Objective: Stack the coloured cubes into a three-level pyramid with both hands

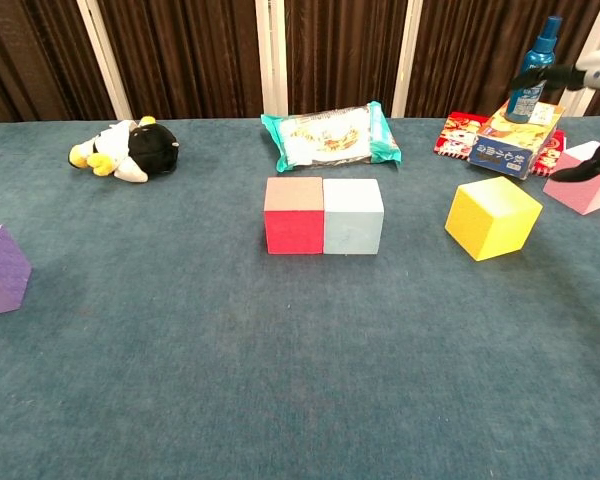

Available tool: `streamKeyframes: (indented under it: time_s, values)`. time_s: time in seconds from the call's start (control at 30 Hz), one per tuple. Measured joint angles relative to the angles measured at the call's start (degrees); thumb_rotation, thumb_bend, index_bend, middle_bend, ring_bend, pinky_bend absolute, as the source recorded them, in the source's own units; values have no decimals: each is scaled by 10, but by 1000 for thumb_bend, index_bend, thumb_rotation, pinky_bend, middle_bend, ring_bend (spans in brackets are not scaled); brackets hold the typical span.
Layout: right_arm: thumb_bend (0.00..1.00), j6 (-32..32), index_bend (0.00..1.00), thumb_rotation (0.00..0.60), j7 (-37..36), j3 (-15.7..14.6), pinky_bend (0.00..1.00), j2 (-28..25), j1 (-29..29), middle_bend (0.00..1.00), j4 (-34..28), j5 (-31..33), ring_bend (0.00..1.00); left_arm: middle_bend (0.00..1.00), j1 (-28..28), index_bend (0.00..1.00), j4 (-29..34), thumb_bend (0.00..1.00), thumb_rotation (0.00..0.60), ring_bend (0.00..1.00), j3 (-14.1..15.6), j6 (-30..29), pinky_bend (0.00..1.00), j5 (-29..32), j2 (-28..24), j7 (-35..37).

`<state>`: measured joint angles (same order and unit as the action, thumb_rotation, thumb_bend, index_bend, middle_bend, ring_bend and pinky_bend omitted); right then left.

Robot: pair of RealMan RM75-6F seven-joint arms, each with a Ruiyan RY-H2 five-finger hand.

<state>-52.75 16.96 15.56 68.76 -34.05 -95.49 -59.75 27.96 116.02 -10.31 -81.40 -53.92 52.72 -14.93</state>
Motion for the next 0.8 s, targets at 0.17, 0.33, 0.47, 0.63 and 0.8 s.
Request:
streamKeyframes:
  time_s: [0.17, 0.33, 0.47, 0.63, 0.8]
  values:
    - [258, 2, 0, 600, 21, -13, 0, 36, -12, 0, 30, 37, 0, 0, -5, 0, -1, 75, 600, 0, -9, 1, 2, 0, -1, 4]
    - [257, 5, 0, 600, 39, -27, 0, 65, -22, 0, 69, 62, 0, 0, -10, 0, -3, 75, 600, 0, -15, 5, 2, 1, -1, 5]
    - [256, 7, 0, 600, 43, -36, 0, 79, -28, 0, 84, 71, 0, 0, -12, 0, -6, 75, 600, 0, -19, 8, 2, 2, 2, 5]
    - [257, 10, 0, 600, 46, -44, 0, 94, -33, 0, 99, 76, 0, 0, -14, 0, -9, 75, 600, 0, -24, 13, 2, 4, 5, 2]
    - [258, 10, 0, 600, 46, -40, 0, 116, -43, 0, 123, 86, 0, 0, -18, 0, -4, 75, 600, 0, -29, 6, 2, -2, 4, -2]
